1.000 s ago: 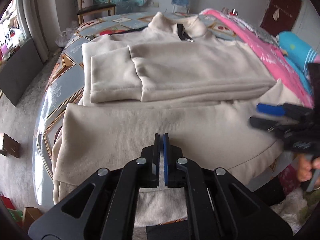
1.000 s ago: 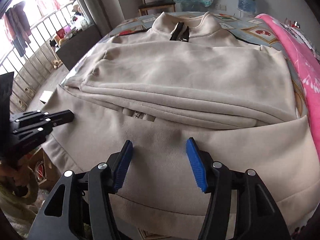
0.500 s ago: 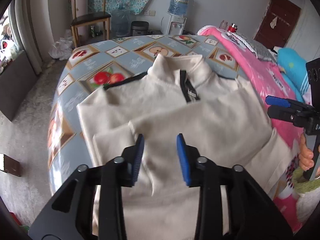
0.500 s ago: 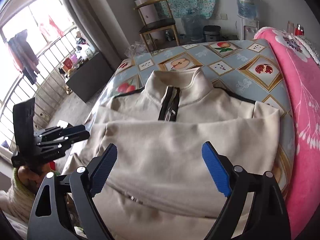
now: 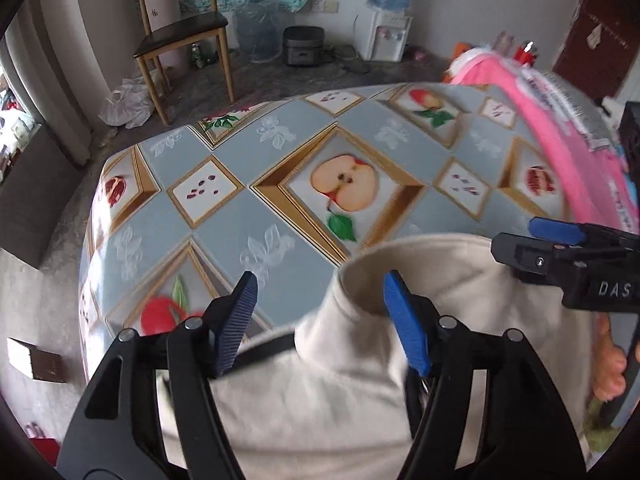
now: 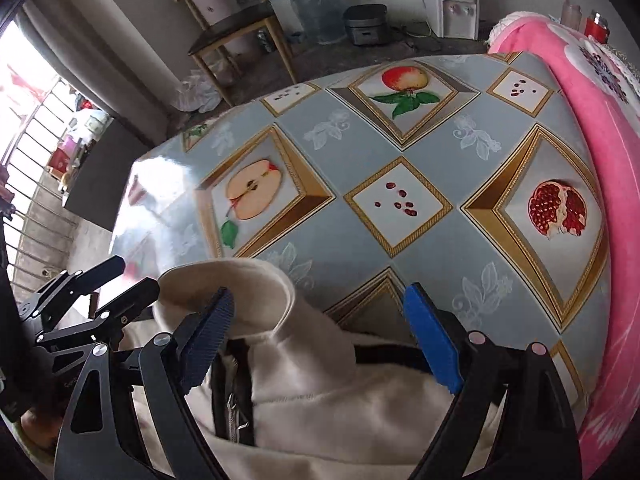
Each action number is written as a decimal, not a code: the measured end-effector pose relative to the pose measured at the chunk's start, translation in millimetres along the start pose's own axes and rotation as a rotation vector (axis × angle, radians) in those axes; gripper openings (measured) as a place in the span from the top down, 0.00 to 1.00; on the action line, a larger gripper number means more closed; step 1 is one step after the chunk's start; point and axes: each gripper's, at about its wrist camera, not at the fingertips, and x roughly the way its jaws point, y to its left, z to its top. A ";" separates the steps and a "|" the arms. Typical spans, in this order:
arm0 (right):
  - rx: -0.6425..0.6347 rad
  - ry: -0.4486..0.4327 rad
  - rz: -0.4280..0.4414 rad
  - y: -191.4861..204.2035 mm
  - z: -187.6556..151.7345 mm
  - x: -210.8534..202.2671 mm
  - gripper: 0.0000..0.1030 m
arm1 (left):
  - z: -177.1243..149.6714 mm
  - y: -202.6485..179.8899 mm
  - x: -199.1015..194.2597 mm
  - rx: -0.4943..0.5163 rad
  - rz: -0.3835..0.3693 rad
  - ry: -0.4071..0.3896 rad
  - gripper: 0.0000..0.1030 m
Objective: Fold large clothes
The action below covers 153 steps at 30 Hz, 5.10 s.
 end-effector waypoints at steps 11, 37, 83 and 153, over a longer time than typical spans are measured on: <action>-0.097 0.136 -0.034 -4.3 -22.6 11.9 0.47 | -22.9 -13.6 10.6 0.090 -0.017 0.091 0.65; -0.434 0.077 -0.152 29.9 -153.5 -36.4 0.89 | -105.2 16.0 -99.5 0.136 -0.210 -0.127 0.65; -0.180 0.068 0.246 60.6 -109.2 -21.3 0.78 | -124.0 9.6 -70.4 0.232 -0.233 -0.078 0.63; 0.039 0.058 0.183 -1.8 -113.5 2.1 0.87 | -107.6 -30.5 -0.6 0.258 -0.204 -0.019 0.84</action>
